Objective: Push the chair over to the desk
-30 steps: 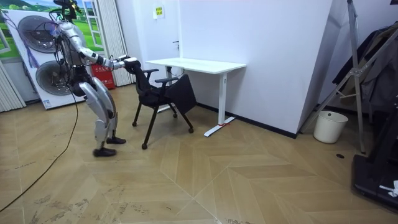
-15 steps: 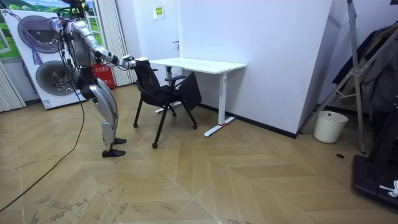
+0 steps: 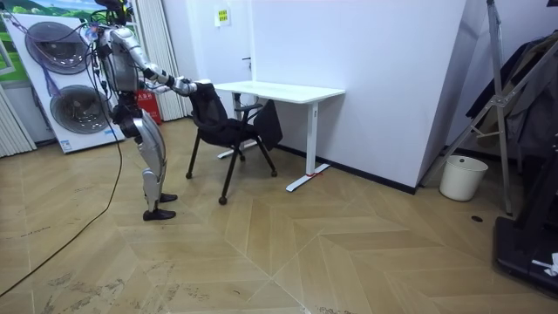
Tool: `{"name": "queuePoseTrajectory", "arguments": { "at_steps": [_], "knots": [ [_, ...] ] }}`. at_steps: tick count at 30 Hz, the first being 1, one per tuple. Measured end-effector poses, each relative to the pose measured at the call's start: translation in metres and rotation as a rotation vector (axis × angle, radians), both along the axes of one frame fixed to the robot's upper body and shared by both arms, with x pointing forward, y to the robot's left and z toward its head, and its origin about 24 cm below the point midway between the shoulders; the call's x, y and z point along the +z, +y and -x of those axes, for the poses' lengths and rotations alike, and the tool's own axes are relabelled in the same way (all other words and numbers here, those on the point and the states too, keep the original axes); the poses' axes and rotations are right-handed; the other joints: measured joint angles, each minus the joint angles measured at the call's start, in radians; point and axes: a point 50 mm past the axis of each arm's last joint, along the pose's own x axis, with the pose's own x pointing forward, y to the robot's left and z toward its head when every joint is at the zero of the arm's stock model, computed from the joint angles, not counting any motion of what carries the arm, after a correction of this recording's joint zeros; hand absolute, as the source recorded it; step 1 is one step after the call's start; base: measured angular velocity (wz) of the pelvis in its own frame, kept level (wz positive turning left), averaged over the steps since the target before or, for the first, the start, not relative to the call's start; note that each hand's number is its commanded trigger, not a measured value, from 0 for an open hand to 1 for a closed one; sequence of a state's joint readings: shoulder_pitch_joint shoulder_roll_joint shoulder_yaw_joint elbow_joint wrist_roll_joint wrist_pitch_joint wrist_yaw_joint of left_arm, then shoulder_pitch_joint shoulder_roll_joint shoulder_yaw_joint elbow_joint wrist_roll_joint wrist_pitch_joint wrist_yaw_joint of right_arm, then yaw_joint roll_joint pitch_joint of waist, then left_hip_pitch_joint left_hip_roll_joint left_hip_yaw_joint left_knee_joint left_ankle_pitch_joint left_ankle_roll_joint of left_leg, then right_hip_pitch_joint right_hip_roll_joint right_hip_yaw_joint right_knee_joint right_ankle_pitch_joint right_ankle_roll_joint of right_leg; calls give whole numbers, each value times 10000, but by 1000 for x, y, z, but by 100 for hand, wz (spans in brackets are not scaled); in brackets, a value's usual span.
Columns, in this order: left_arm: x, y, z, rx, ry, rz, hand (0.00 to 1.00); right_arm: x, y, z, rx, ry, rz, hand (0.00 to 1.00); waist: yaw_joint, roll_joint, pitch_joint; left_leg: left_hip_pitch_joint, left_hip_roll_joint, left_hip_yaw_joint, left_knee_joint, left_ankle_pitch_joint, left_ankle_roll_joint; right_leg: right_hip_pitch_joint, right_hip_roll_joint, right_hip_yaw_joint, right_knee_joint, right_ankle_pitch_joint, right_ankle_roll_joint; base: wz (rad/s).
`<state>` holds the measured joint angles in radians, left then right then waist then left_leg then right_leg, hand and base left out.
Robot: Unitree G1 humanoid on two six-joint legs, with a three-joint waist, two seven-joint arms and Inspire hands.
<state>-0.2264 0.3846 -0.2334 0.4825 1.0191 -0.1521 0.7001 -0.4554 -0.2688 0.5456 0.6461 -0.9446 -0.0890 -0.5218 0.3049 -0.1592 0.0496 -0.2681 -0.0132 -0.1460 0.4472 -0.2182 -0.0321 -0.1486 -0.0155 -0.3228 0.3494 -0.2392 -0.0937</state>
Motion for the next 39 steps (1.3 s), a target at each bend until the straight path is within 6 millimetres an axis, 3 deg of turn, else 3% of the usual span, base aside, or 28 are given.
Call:
{"name": "queuePoseTrajectory", "arguments": {
  "at_steps": [9, 10, 11, 12, 13, 14, 16, 19, 24, 25, 26, 27, 30, 34, 39],
  "knots": [
    [2, 5, 3, 245, 107, 10, 100, 5, 7, -4, 283, 68, 192, 100, 47, -4, -2, 221, 93, 159, -234, 0, 1, 144, -20, -33, -91, 1, 2, 3],
    [2, 6, 3, 256, 105, 1, 100, 5, 7, -5, 288, 70, 198, 84, 37, -7, -3, 239, 98, 194, -238, 0, 1, 145, -20, -37, -98, 1, 3, 5],
    [3, 6, 3, 263, 105, -1, 100, 5, 6, -5, 272, 65, 228, 51, 35, -8, -2, 246, 101, 207, -242, 0, 1, 145, -20, -39, -100, 1, 3, 0],
    [3, 6, 3, 270, 113, -3, 100, 5, 6, -5, 289, 73, 219, 35, 43, -10, -4, 247, 102, 212, -246, 0, 2, 145, -20, -39, -99, 1, 3, 0],
    [3, 6, 3, 271, 111, -1, 100, 5, 6, -5, 309, 84, 217, 40, 43, -11, -3, 245, 101, 212, -246, 0, 2, 144, -19, -39, -100, 1, 4, 0],
    [3, 6, 3, 271, 110, 1, 100, 5, 6, -5, 317, 95, 219, 71, 43, -12, -4, 242, 101, 213, -245, 0, 2, 144, -18, -39, -104, 2, 5, 0],
    [3, 6, 3, 261, 84, 3, 100, 5, 6, -5, 285, 165, 130, 100, 1, -30, -18, 184, 103, 214, -215, 2, 4, 145, 8, -92, -159, 23, 20, 6],
    [4, 5, 3, 272, 77, -112, 100, 6, 6, -6, 233, 498, -22, 100, 2, -130, -88, 158, 154, 247, -173, 1, 4, 178, 53, -109, -247, 63, 5, 1],
    [4, 5, 3, 256, 128, -137, 100, 6, 4, -5, 358, 597, 94, 100, -14, -138, -97, 188, 193, 377, -106, 1, 4, 288, 55, -124, -330, 97, 40, 1],
    [4, 5, 3, 257, 129, -140, 60, 6, 6, -5, 419, 603, 56, 85, -15, -130, -98, 185, 204, 394, -96, 1, 4, 316, 66, -126, -376, 127, 44, 0],
    [4, 5, 3, 257, 130, -144, 0, 6, 6, -5, 428, 603, 58, 36, -16, -126, -99, 184, 213, 410, -94, 1, 4, 331, 71, -126, -401, 139, 43, 0],
    [4, 5, 3, 258, 130, -152, 0, 6, 6, -5, 462, 633, 68, 0, -15, -119, -97, 180, 227, 468, -89, 0, 6, 342, 71, -125, -414, 145, 49, 0],
    [2, 5, 4, 324, 264, -142, 0, 6, 7, -5, 465, 828, 142, 0, -28, -68, -102, 268, 252, 593, -91, -13, 28, 469, 70, -132, -478, 168, 77, 0],
    [-3, -2, 2, 671, 754, 728, 0, 5, 4, -7, 59, 1406, -357, 0, -144, 182, -147, 556, 321, 901, -189, -75, 147, 782, 86, -99, -617, 243, 146, -1],
    [0, -2, 0, 926, 838, 1452, 0, 22, 6, -6, 217, 928, -1134, 0, -357, 250, -151, 634, 330, 927, -340, -28, 273, 798, 111, -29, -745, 412, 187, -2]
  ]
}}
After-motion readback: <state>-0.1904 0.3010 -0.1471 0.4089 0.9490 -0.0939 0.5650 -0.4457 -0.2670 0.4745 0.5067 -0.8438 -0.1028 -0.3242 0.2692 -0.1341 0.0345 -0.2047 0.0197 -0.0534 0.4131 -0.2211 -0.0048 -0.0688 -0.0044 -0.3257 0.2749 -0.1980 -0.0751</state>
